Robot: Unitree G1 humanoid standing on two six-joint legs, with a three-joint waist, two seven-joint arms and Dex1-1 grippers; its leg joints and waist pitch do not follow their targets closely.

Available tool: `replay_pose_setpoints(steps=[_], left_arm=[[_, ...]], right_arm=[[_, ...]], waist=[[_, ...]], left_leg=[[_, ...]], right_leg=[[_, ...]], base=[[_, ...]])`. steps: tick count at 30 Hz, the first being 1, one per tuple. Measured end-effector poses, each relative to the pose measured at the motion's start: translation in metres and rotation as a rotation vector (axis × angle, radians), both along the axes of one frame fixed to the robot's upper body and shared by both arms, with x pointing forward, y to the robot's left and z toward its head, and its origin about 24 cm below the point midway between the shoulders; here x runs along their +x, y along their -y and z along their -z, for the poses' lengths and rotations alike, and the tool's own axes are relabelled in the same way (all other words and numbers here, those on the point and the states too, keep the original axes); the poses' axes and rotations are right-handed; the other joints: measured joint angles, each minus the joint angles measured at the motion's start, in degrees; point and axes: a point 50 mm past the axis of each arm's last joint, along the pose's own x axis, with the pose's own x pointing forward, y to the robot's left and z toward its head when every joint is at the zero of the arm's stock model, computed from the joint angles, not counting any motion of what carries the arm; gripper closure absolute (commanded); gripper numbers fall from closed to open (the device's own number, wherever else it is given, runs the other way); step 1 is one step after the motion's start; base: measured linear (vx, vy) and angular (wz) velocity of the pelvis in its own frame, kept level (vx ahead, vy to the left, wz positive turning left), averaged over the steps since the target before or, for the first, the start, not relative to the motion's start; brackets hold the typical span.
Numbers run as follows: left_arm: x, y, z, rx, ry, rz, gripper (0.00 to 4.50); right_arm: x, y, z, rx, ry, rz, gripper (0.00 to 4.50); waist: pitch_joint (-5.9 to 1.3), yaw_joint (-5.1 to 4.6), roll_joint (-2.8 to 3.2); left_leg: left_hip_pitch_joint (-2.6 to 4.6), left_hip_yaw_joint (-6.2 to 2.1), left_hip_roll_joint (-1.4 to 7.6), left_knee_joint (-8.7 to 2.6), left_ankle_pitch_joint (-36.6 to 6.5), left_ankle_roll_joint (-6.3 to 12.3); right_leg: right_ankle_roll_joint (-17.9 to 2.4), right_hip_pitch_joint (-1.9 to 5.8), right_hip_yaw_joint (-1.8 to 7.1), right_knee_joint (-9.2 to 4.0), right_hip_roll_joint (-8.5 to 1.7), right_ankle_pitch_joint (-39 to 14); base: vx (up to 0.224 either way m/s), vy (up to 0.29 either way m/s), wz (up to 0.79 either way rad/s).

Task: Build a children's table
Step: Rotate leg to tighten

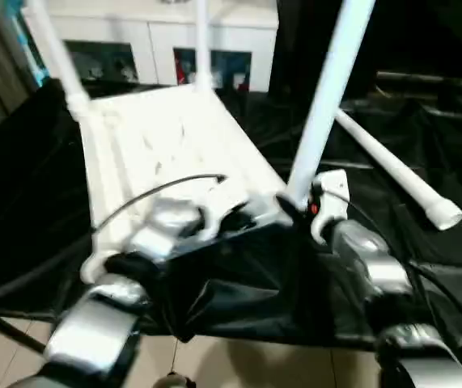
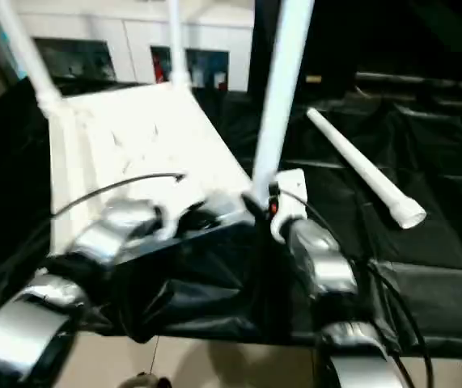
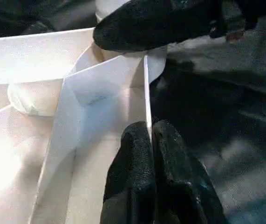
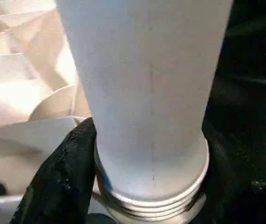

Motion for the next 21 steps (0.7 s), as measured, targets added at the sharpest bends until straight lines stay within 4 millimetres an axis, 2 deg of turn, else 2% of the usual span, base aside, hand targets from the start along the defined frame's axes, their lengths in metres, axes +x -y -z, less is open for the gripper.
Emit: replay_pose_setpoints(steps=[1, 9, 13, 15, 21], left_arm=[[0.000, 0.000, 0.000, -0.001, 0.001, 0.001, 4.50], [-0.001, -0.003, 0.000, -0.003, -0.003, 0.024, 4.50], [-0.003, -0.012, -0.001, -0.012, -0.014, 0.060, 4.50], [-0.007, -0.024, -0.001, -0.013, -0.021, 0.103, 4.50], [-0.018, -0.044, -0.001, -0.020, -0.055, 0.205, 4.50]], right_arm=[[0.000, 0.000, 0.000, 0.001, 0.003, 0.001, 1.22], [-0.002, 0.000, 0.000, 0.023, 0.016, -0.060, 0.58], [-0.009, 0.008, -0.001, 0.031, 0.017, -0.181, 0.58], [-0.017, 0.014, -0.002, -0.002, 0.016, -0.310, 0.58], [-0.029, 0.016, -0.004, -0.009, -0.003, -0.517, 0.58]], waist=[[-0.01, 0.10, 0.03], [-0.01, 0.03, 0.01], [-0.01, 0.02, 0.03], [-0.01, 0.02, 0.03], [0.01, 0.14, 0.00]], left_leg=[[-0.02, 0.00, 0.00, -0.05, 0.0, 0.01], [-0.04, 0.00, 0.02, -0.06, 0.0, 0.02], [-0.04, 0.00, 0.05, -0.17, 0.0, 0.03], [-0.05, 0.00, 0.08, -0.19, 0.0, 0.03], [-0.08, 0.00, 0.12, -0.12, 0.0, 0.02]], right_leg=[[0.0, -0.02, -0.03, -0.04, 0.00, 0.0], [0.0, -0.03, -0.06, -0.06, 0.00, 0.0], [0.0, -0.07, -0.12, -0.10, 0.02, 0.0], [0.0, -0.09, -0.14, -0.10, 0.05, 0.0], [0.0, -0.11, -0.13, -0.06, 0.09, 0.0]], base=[[0.000, 0.000, 0.00], [0.000, 0.000, 0.00], [0.000, 0.000, 0.00], [0.000, 0.000, 0.00], [0.000, 0.000, 0.00]])
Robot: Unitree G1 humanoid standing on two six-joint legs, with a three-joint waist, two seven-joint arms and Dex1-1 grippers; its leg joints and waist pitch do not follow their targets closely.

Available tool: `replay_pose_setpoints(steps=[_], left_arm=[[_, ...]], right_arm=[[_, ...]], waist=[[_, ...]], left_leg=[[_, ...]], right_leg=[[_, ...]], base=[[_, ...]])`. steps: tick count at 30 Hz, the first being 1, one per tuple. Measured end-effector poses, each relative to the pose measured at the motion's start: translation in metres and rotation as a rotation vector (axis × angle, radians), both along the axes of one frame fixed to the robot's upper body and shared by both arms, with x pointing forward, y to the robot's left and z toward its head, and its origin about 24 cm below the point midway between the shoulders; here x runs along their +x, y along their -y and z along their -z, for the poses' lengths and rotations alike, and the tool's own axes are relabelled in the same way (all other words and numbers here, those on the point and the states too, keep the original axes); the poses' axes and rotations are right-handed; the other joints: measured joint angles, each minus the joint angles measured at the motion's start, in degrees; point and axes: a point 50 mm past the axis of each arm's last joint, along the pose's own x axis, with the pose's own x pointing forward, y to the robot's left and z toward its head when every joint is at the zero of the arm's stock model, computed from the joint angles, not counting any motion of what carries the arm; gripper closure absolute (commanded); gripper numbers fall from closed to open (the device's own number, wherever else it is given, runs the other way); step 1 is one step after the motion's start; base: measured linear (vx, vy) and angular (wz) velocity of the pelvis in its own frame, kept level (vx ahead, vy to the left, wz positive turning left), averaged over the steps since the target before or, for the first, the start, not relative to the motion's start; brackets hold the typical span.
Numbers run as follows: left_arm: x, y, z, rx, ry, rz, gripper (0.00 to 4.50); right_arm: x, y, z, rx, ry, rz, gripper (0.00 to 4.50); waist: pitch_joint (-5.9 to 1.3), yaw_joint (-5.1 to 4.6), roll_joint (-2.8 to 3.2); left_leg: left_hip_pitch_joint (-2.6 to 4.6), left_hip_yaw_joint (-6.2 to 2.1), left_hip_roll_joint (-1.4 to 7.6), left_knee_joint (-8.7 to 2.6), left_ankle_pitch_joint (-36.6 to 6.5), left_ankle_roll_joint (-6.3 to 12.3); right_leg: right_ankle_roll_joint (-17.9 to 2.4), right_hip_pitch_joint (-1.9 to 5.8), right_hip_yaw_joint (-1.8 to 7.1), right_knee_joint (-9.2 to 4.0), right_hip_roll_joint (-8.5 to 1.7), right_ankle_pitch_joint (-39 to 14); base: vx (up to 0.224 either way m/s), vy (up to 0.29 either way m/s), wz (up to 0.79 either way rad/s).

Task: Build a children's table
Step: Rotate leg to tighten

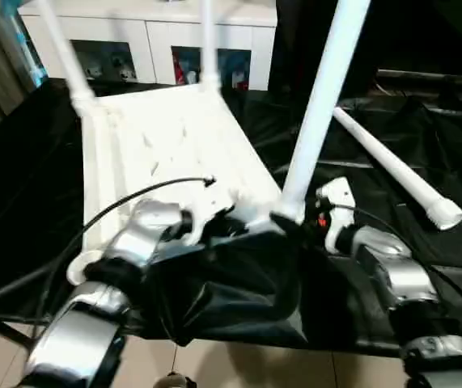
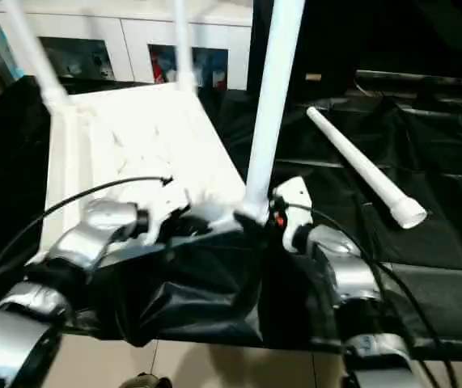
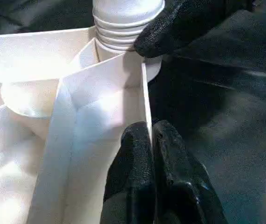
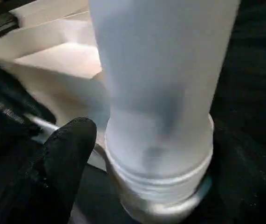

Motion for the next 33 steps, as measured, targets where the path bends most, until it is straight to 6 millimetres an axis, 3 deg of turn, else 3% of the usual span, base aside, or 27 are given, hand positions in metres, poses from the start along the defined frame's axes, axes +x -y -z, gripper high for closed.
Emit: replay_pose_setpoints(steps=[3, 5, 17, 21, 27, 31, 32, 33], left_arm=[[-0.007, -0.009, 0.000, -0.001, -0.026, 0.058, 4.50], [-0.011, -0.011, 0.000, 0.000, -0.035, 0.087, 4.50], [-0.011, -0.011, 0.000, 0.001, -0.027, 0.082, 4.50], [-0.004, 0.000, 0.002, 0.009, -0.001, 0.018, 4.50], [0.012, 0.034, 0.002, 0.010, 0.029, -0.146, 4.50], [0.014, 0.045, 0.002, 0.006, 0.034, -0.177, 4.50], [0.014, 0.046, 0.001, 0.006, 0.033, -0.177, 4.50], [0.015, 0.047, 0.001, 0.005, 0.034, -0.177, 4.50]], right_arm=[[-0.007, -0.002, -0.001, 0.009, -0.018, -0.098, 0.58], [-0.009, -0.005, -0.002, 0.019, -0.030, -0.139, 0.90], [-0.010, -0.006, -0.001, 0.021, -0.035, -0.128, 1.68], [-0.002, -0.006, 0.003, 0.015, -0.025, 0.015, 1.69], [0.024, -0.012, 0.004, 0.011, -0.025, 0.426, 1.71], [0.029, -0.014, 0.003, 0.010, -0.015, 0.526, 1.71], [0.029, -0.015, 0.003, 0.009, -0.011, 0.533, 1.15], [0.030, -0.015, 0.003, 0.005, -0.004, 0.539, 1.15]], waist=[[0.00, 0.27, 0.00], [0.01, 0.41, -0.01], [0.01, 0.76, -0.03], [0.01, 0.63, -0.03], [0.03, -0.01, -0.06], [-0.04, 0.19, 0.06], [-0.04, 0.19, 0.07], [-0.04, 0.22, 0.07]], left_leg=[[-0.03, 0.00, 0.01, -0.01, 0.0, 0.00], [-0.04, 0.00, 0.01, -0.01, 0.0, 0.00], [-0.10, 0.00, -0.02, 0.01, 0.0, 0.00], [0.03, 0.00, -0.03, 0.20, 0.0, -0.01], [0.12, 0.00, -0.11, 0.18, 0.0, -0.02], [0.11, 0.01, -0.11, 0.17, 0.0, -0.02], [0.10, 0.00, -0.11, 0.15, 0.0, -0.01], [0.07, 0.00, -0.11, 0.13, 0.0, -0.01]], right_leg=[[0.0, -0.04, -0.02, 0.00, 0.00, 0.0], [0.0, -0.04, -0.02, 0.00, 0.00, 0.0], [0.0, -0.06, -0.01, 0.00, -0.03, 0.0], [0.0, 0.05, 0.03, 0.16, -0.07, 0.0], [0.0, 0.05, 0.11, 0.15, -0.13, 0.0], [0.1, 0.06, 0.10, 0.15, -0.13, 0.1], [0.1, 0.06, 0.09, 0.13, -0.13, 0.1], [0.1, 0.05, 0.07, 0.10, -0.13, 0.1]], base=[[0.000, 0.000, 0.00], [0.000, 0.000, 0.00], [0.000, 0.000, 0.00], [0.000, 0.000, 0.00], [0.000, 0.000, 0.00], [0.000, 0.000, 0.00], [0.000, 0.000, 0.00], [0.000, 0.000, 0.00]])
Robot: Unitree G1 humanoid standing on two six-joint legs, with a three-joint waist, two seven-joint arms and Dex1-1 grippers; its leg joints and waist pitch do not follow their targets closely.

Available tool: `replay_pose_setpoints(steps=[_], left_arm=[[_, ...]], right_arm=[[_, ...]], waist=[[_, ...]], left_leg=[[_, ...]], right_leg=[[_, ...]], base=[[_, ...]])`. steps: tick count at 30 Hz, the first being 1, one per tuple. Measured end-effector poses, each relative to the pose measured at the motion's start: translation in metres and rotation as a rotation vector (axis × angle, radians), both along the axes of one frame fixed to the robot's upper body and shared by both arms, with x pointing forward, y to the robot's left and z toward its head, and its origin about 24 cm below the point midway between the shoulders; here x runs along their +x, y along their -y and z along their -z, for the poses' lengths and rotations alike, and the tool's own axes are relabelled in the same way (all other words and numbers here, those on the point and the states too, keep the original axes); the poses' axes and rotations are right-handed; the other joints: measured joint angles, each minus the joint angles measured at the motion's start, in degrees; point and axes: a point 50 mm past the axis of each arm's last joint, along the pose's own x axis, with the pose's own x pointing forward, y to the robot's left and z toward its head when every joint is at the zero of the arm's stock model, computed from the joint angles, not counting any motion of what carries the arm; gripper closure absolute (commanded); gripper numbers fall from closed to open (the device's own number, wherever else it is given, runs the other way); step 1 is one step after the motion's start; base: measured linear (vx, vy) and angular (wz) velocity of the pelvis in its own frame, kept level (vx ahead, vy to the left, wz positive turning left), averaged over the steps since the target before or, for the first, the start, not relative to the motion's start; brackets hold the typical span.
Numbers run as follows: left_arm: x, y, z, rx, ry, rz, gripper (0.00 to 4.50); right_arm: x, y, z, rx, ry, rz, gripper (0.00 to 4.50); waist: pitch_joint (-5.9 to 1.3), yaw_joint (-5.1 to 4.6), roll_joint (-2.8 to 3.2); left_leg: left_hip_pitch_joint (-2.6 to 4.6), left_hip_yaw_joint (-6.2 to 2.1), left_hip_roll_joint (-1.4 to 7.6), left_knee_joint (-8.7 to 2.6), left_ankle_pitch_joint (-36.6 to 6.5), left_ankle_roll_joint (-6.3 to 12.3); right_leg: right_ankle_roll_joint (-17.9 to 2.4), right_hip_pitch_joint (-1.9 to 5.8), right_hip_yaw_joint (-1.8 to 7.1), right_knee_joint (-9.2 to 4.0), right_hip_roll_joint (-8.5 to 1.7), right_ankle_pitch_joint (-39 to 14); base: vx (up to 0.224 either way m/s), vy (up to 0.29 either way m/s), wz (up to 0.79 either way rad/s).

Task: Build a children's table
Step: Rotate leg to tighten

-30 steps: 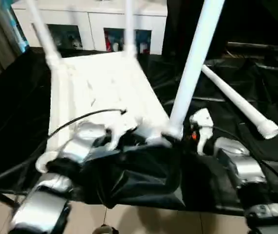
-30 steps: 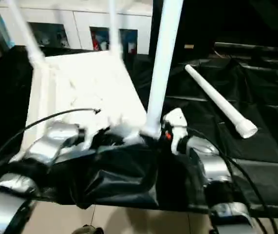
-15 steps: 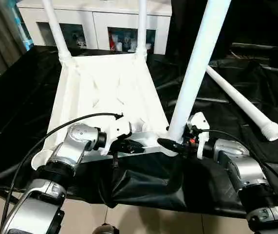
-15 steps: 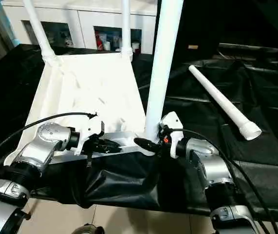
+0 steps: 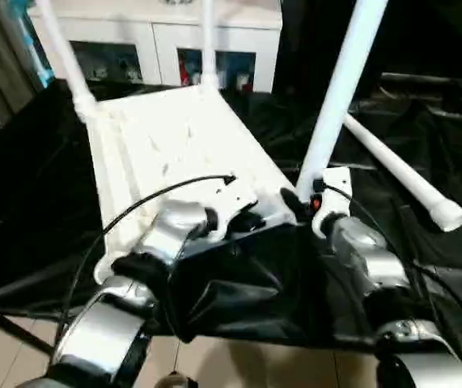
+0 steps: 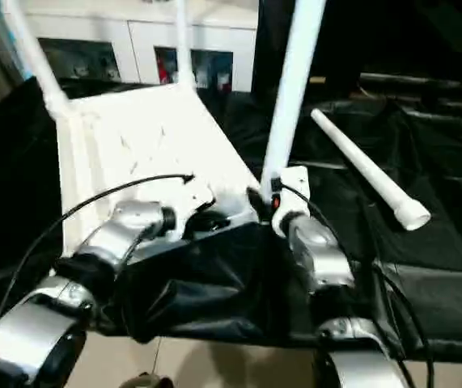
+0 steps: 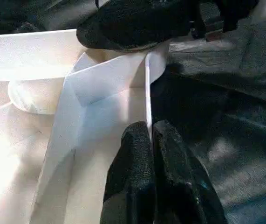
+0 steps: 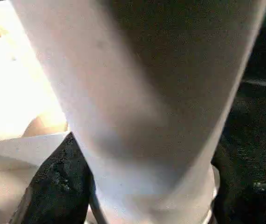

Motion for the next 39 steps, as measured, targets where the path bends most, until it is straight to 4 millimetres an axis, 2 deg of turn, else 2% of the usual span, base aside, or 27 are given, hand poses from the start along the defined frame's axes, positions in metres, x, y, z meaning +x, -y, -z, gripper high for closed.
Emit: replay_pose_setpoints(steps=[3, 4, 9, 13, 14, 17, 20, 24, 25, 28, 30, 32, 34, 37, 39], left_arm=[[0.001, 0.001, 0.000, 0.002, 0.003, -0.011, 4.50], [0.001, 0.000, 0.000, 0.002, 0.004, -0.012, 4.50], [0.003, 0.000, 0.000, 0.004, 0.015, -0.032, 4.50], [0.010, 0.000, -0.005, 0.003, 0.032, -0.129, 4.50], [0.012, 0.000, -0.006, -0.014, 0.037, -0.172, 4.50], [0.017, 0.000, -0.010, -0.039, 0.042, -0.244, 4.50], [0.020, -0.003, -0.011, -0.053, 0.044, -0.299, 4.50], [0.020, 0.001, -0.011, -0.103, 0.043, -0.328, 4.50], [0.020, 0.004, -0.012, -0.128, 0.042, -0.330, 4.22], [0.023, 0.013, -0.029, -0.270, 0.083, -0.343, 4.01], [0.029, 0.011, -0.045, -0.314, 0.143, -0.356, 3.78], [0.034, 0.001, -0.055, -0.320, 0.200, -0.389, 3.58], [0.038, -0.012, -0.057, -0.294, 0.228, -0.436, 3.55], [0.041, -0.049, -0.055, -0.205, 0.285, -0.574, 3.21], [0.042, -0.079, -0.054, -0.154, 0.315, -0.689, 3.15]], right_arm=[[0.000, -0.003, 0.002, -0.008, 0.011, -0.005, 0.95], [0.000, -0.003, 0.002, -0.012, 0.012, -0.006, 0.65], [-0.002, 0.000, 0.001, -0.010, 0.034, -0.011, 0.65], [-0.006, 0.018, -0.001, 0.007, 0.058, 0.031, 0.65], [-0.007, 0.023, -0.001, 0.016, 0.063, 0.047, 0.65], [-0.008, 0.045, -0.003, 0.010, 0.070, 0.135, 0.65], [-0.013, 0.056, 0.002, 0.004, 0.054, 0.179, 0.65], [-0.015, 0.046, 0.008, 0.006, 0.031, 0.167, 0.65], [-0.015, 0.041, 0.009, 0.006, 0.026, 0.155, 0.57], [-0.015, 0.023, 0.012, 0.000, 0.012, 0.105, 0.54], [-0.016, 0.015, 0.013, 0.001, 0.008, 0.082, 0.54], [-0.016, 0.011, 0.014, -0.006, 0.006, 0.065, 0.54], [-0.016, 0.008, 0.014, -0.015, 0.002, 0.053, 0.54], [-0.014, 0.003, 0.014, -0.026, -0.010, 0.034, 0.54], [-0.012, 0.002, 0.013, -0.040, -0.009, 0.026, 0.54]], waist=[[0.01, -0.13, -0.01], [0.01, -0.17, -0.02], [0.06, -0.22, -0.09], [0.19, -0.38, -0.30], [0.19, -0.81, -0.31], [0.19, -0.95, -0.30], [0.18, -1.38, -0.28], [0.21, -1.22, -0.20], [0.23, -1.13, -0.22], [0.23, -0.88, -0.23], [0.23, -0.80, -0.22], [0.23, -0.80, -0.22], [0.23, -0.94, -0.23], [0.25, -1.57, -0.26], [0.26, -1.53, -0.28]], left_leg=[[-0.05, 0.00, 0.00, 0.02, 0.0, 0.01], [-0.05, 0.00, 0.00, 0.03, 0.0, 0.01], [-0.04, 0.00, 0.00, 0.06, 0.0, 0.01], [-0.24, 0.00, 0.00, 0.06, 0.0, 0.02], [-0.46, 0.01, 0.01, 0.08, 0.0, 0.09], [-1.13, 0.02, 0.02, 0.22, 0.1, 0.61], [-1.39, 0.02, 0.10, 0.52, 0.0, 0.87], [-1.67, -0.03, 0.12, 0.78, 0.0, 0.90], [-1.74, -0.03, 0.12, 0.87, -0.1, 0.94], [-1.80, -0.03, 0.09, 1.18, -0.2, 1.09], [-1.77, -0.03, 0.04, 1.24, -0.1, 1.12], [-1.70, -0.02, 0.03, 1.26, -0.1, 1.17], [-1.70, -0.02, 0.03, 1.27, -0.1, 1.09], [-1.67, -0.02, 0.04, 1.27, -0.1, 1.02], [-1.67, -0.02, 0.07, 1.26, -0.1, 0.99]], right_leg=[[0.0, -0.02, 0.00, -0.02, 0.00, 0.0], [0.0, -0.02, 0.00, -0.02, 0.00, 0.0], [0.0, -0.02, 0.03, -0.02, 0.00, 0.1], [0.0, -0.18, 0.01, -0.04, 0.00, 0.1], [0.0, -0.36, 0.00, -0.05, 0.00, 0.1], [0.0, -1.03, -0.02, 0.12, 0.01, 0.1], [0.0, -1.29, -0.03, 0.35, 0.05, 0.1], [0.0, -1.35, -0.09, 0.35, 0.04, 0.1], [0.0, -1.35, -0.09, 0.33, 0.03, 0.1], [0.0, -1.26, -0.09, 0.35, -0.08, 0.1], [-0.1, -1.21, -0.07, 0.35, -0.14, 0.2], [-0.1, -1.15, -0.06, 0.35, -0.16, 0.3], [0.0, -1.14, -0.06, 0.35, -0.16, 0.4], [0.1, -1.18, -0.07, 0.38, -0.16, 0.5], [0.1, -1.20, -0.11, 0.40, -0.16, 0.5]], base=[[0.000, 0.000, 0.00], [0.000, 0.000, 0.00], [0.000, 0.000, 0.00], [0.000, 0.000, 0.00], [0.000, 0.000, 0.00], [0.000, 0.000, 0.00], [0.000, 0.000, 0.00], [0.000, 0.000, 0.00], [0.000, 0.000, 0.00], [0.000, 0.000, 0.00], [0.000, 0.000, 0.00], [0.000, 0.000, 0.00], [0.000, 0.000, 0.00], [0.000, 0.000, 0.00], [0.000, 0.000, 0.00]])
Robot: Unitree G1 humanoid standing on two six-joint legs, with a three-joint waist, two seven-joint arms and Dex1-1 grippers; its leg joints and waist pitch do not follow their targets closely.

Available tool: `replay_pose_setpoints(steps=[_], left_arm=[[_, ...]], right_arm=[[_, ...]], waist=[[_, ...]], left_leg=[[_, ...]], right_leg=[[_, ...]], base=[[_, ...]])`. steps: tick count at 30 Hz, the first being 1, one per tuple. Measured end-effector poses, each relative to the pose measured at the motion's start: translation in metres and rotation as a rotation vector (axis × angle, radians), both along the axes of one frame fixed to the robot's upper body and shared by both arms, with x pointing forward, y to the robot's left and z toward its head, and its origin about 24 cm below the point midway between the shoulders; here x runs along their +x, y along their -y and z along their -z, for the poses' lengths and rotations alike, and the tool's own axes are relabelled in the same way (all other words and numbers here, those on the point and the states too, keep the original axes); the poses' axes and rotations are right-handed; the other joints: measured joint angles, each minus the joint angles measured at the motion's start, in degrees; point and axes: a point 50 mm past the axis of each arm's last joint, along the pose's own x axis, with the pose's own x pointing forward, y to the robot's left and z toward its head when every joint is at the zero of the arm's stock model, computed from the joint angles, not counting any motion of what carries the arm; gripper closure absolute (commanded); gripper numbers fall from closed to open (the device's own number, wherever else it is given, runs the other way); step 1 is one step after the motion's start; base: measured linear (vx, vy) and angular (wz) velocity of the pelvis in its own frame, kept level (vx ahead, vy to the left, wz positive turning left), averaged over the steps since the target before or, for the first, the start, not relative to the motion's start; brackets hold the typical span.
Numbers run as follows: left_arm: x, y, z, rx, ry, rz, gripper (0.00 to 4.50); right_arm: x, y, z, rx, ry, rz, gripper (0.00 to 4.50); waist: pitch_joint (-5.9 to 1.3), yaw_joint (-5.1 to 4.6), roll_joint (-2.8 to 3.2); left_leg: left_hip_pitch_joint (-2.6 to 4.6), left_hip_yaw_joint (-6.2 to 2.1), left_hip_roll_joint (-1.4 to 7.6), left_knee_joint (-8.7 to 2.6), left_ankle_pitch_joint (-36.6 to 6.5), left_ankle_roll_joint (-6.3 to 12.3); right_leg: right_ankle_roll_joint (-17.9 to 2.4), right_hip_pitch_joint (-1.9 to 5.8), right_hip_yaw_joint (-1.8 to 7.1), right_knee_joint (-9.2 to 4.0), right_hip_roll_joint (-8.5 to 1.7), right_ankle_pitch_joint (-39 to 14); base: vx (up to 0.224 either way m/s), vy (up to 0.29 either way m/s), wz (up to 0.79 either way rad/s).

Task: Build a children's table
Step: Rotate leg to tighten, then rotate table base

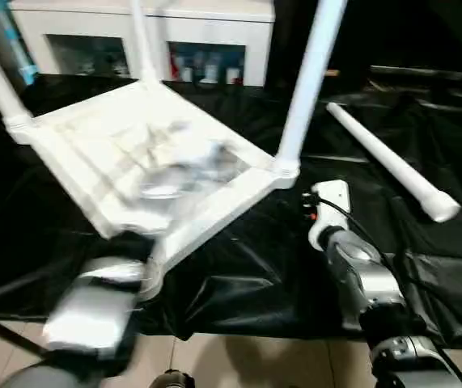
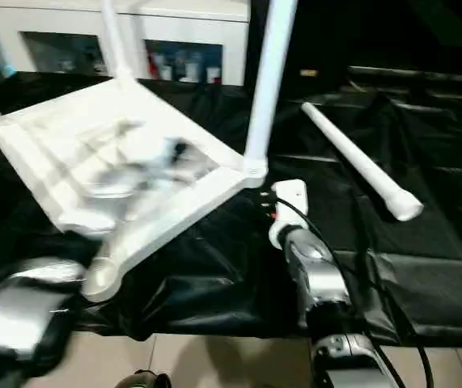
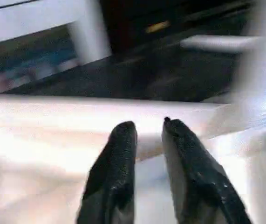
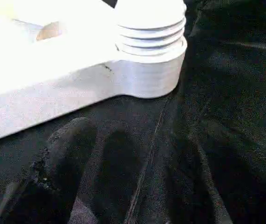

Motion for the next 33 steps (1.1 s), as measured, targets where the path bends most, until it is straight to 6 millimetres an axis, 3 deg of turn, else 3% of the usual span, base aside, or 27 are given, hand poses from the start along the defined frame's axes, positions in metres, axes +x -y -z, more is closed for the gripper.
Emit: replay_pose_setpoints(steps=[3, 6, 8, 11, 14, 19, 24, 30, 33], left_arm=[[-0.007, -0.042, 0.003, 0.062, 0.018, -0.161, 2.73], [-0.018, -0.080, 0.005, 0.125, 0.034, -0.306, 2.68], [-0.035, -0.113, 0.005, 0.174, 0.053, -0.446, 2.41], [-0.063, -0.156, 0.009, 0.248, 0.055, -0.644, 2.41], [-0.080, -0.175, 0.009, 0.282, 0.066, -0.756, 2.41], [-0.095, -0.175, 0.023, 0.308, -0.045, -0.736, 2.41], [-0.104, -0.145, 0.052, 0.223, -0.295, -0.505, 2.41], [-0.114, -0.124, 0.046, 0.185, -0.394, -0.217, 2.41], [-0.120, -0.101, 0.043, 0.115, -0.410, 0.005, 2.41]], right_arm=[[0.005, -0.006, -0.004, -0.003, 0.007, -0.019, 0.54], [0.007, -0.010, -0.006, -0.003, 0.008, -0.042, 0.54], [0.009, -0.016, -0.008, 0.001, 0.010, -0.068, 0.54], [0.011, -0.016, -0.006, -0.004, -0.007, -0.075, 0.54], [0.011, -0.018, -0.004, -0.009, -0.017, -0.083, 0.54], [0.013, -0.021, -0.005, -0.011, -0.011, -0.101, 0.54], [0.013, -0.023, -0.004, -0.013, -0.014, -0.119, 0.54], [0.014, -0.016, -0.005, -0.025, -0.005, -0.118, 0.54], [0.014, -0.015, -0.006, -0.026, -0.003, -0.127, 0.54]], waist=[[0.02, 0.05, -0.05], [0.06, 0.20, -0.26], [0.04, 0.06, -0.31], [0.02, 0.00, -0.51], [0.06, 0.54, -0.77], [-0.03, 0.64, -1.01], [0.00, 0.63, -1.26], [0.00, 0.57, -1.27], [0.03, 0.74, -1.40]], left_leg=[[-0.02, 0.01, 0.00, -0.03, 0.0, -0.02], [-0.08, 0.01, 0.00, -0.06, 0.0, -0.03], [-0.07, 0.03, 0.00, -0.06, 0.0, -0.04], [-0.06, 0.03, 0.01, -0.06, 0.0, -0.05], [-0.06, 0.02, 0.01, -0.05, 0.0, -0.16], [0.00, 0.06, -0.04, 0.01, 0.1, -0.17], [-0.02, 0.06, -0.02, -0.02, 0.1, -0.20], [-0.04, 0.06, -0.02, -0.09, 0.1, -0.21], [-0.03, 0.07, -0.03, -0.07, 0.1, -0.22]], right_leg=[[0.0, -0.03, 0.01, -0.04, 0.00, 0.0], [0.0, -0.04, -0.02, -0.10, 0.00, 0.0], [0.0, -0.05, 0.01, -0.11, 0.00, 0.0], [0.0, -0.06, 0.01, -0.10, 0.01, 0.0], [0.0, 0.00, 0.03, -0.09, 0.01, 0.0], [0.0, 0.13, 0.19, -0.11, 0.01, 0.0], [0.0, 0.05, 0.16, -0.07, 0.02, 0.0], [0.0, 0.03, 0.16, -0.08, 0.05, 0.0], [0.0, 0.05, 0.19, -0.08, 0.04, 0.0]], base=[[0.000, 0.000, 0.00], [0.000, 0.000, 0.00], [0.000, 0.000, 0.00], [0.000, 0.000, 0.00], [0.000, 0.000, 0.00], [0.000, 0.000, 0.00], [0.000, 0.000, 0.00], [0.000, 0.000, 0.00], [0.000, 0.000, 0.00]])
